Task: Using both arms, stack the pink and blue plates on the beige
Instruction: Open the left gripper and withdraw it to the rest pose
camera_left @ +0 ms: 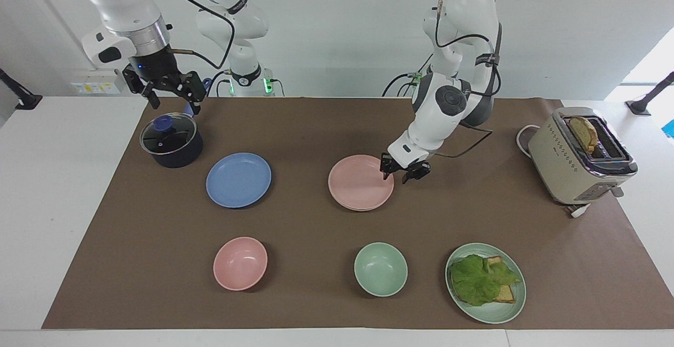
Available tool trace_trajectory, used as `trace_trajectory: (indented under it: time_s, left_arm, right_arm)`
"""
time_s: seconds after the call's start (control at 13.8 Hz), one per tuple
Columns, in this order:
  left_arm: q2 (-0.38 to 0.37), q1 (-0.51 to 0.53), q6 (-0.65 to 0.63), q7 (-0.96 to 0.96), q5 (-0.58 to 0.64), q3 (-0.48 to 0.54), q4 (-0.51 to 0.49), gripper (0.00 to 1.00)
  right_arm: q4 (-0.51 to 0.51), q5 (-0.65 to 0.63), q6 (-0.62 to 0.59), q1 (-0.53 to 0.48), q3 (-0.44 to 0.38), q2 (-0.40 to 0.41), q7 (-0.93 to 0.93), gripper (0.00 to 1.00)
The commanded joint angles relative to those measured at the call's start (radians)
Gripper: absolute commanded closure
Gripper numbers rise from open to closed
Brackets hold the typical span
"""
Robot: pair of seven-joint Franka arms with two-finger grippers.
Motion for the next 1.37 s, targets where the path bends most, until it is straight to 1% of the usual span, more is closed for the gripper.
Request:
trace_trajectory:
  time_s: [0.0, 0.14, 0.22, 0.36, 0.58, 0.65, 0.8, 1.01, 1.16, 1.3]
  left_arm:
    - [-0.004, -0.002, 0.01, 0.009, -0.009, 0.019, 0.003, 0.0]
    - [-0.013, 0.031, -0.013, 0.008, 0.002, 0.025, 0.006, 0.0]
    - [-0.017, 0.068, -0.04, 0.017, 0.014, 0.026, 0.012, 0.0]
    - [-0.022, 0.131, -0.13, 0.038, 0.08, 0.028, 0.063, 0.0]
    - [-0.048, 0.238, -0.259, 0.043, 0.149, 0.029, 0.143, 0.0]
    - [-0.065, 0.263, -0.283, 0.05, 0.181, 0.029, 0.159, 0.0]
    - [-0.108, 0.327, -0.289, 0.083, 0.201, 0.029, 0.164, 0.0]
    - [-0.163, 0.366, -0.358, 0.133, 0.26, 0.029, 0.187, 0.0]
    - [-0.194, 0.384, -0.408, 0.126, 0.254, 0.031, 0.228, 0.0]
    - [-0.229, 0.386, -0.45, 0.123, 0.252, 0.031, 0.255, 0.0]
  right_arm:
    - [-0.027, 0.024, 0.001, -0.005, -0.005, -0.026, -0.024, 0.0]
    - [-0.027, 0.024, 0.001, -0.006, -0.005, -0.026, -0.027, 0.0]
    - [-0.027, 0.024, -0.001, -0.005, -0.005, -0.026, -0.025, 0.0]
    - [-0.028, 0.024, -0.001, -0.005, -0.005, -0.026, -0.027, 0.0]
    - [-0.028, 0.024, -0.001, -0.006, -0.005, -0.026, -0.027, 0.0]
    - [-0.028, 0.024, -0.001, -0.006, -0.005, -0.026, -0.027, 0.0]
    - [-0.031, 0.024, 0.001, -0.006, -0.005, -0.026, -0.03, 0.0]
    - [-0.042, 0.024, 0.009, -0.006, -0.005, -0.033, -0.033, 0.0]
    - [-0.045, 0.024, 0.015, -0.01, -0.007, -0.033, -0.05, 0.0]
    - [-0.085, 0.024, 0.054, -0.031, -0.007, -0.038, -0.086, 0.0]
